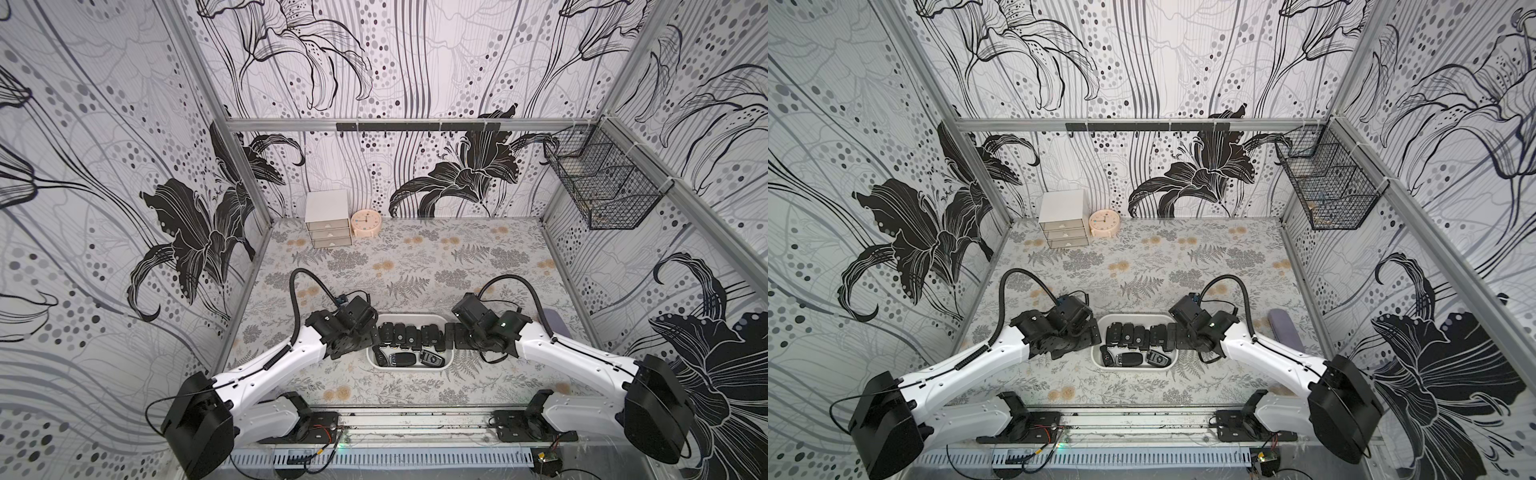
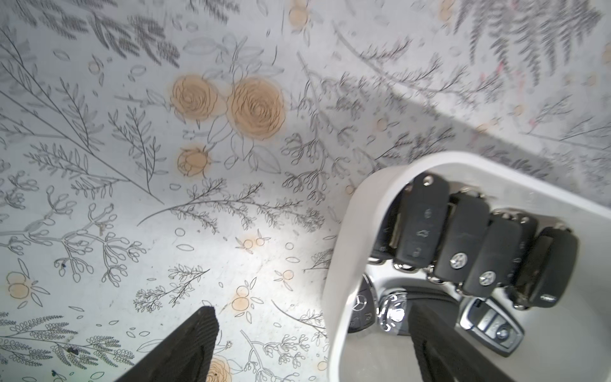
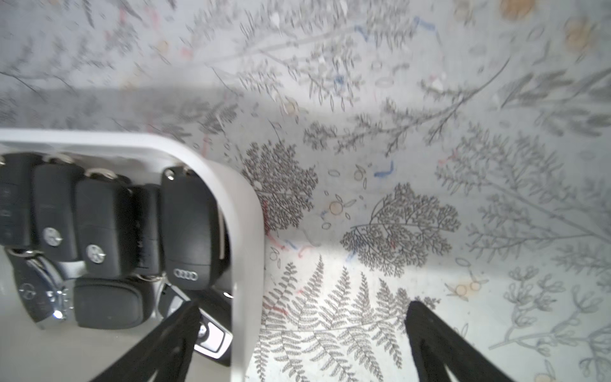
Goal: Place the car key into the storage box
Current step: Move the storage box to the center of the board, then reset both arms
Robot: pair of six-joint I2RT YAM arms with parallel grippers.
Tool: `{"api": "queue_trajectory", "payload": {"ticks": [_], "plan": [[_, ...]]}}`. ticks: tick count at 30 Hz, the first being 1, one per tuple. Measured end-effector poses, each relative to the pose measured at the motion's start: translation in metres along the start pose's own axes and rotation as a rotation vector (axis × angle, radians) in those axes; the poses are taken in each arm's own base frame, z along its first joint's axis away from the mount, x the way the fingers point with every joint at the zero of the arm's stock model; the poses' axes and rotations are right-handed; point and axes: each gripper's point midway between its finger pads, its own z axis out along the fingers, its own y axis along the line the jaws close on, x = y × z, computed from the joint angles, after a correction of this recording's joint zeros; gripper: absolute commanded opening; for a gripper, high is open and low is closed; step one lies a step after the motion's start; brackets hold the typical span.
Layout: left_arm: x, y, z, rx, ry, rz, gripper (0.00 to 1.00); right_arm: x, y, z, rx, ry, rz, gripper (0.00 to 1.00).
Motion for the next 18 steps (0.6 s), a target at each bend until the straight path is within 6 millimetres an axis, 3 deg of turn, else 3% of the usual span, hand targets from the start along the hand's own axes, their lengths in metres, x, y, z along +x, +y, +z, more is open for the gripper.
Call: {"api": "queue_trajectory", "payload": {"ticks": [4, 10, 15, 18], "plan": [[-0.033, -0.005, -0.015, 0.009, -0.091, -0.009, 0.99, -0.031, 0.000, -0.018, 0.025, -0.130, -0.029, 1.00], [-0.087, 0.014, -0.027, -0.036, -0.266, -0.046, 0.99, -0.074, -0.019, -0.041, 0.131, -0.388, -0.037, 1.00], [-0.135, 0.033, -0.034, -0.069, -0.405, -0.055, 0.99, -0.095, -0.057, -0.051, 0.278, -0.572, 0.047, 1.00], [-0.160, 0.049, -0.029, -0.125, -0.464, -0.063, 0.99, -0.108, -0.090, -0.052, 0.370, -0.613, 0.130, 1.00]]}}
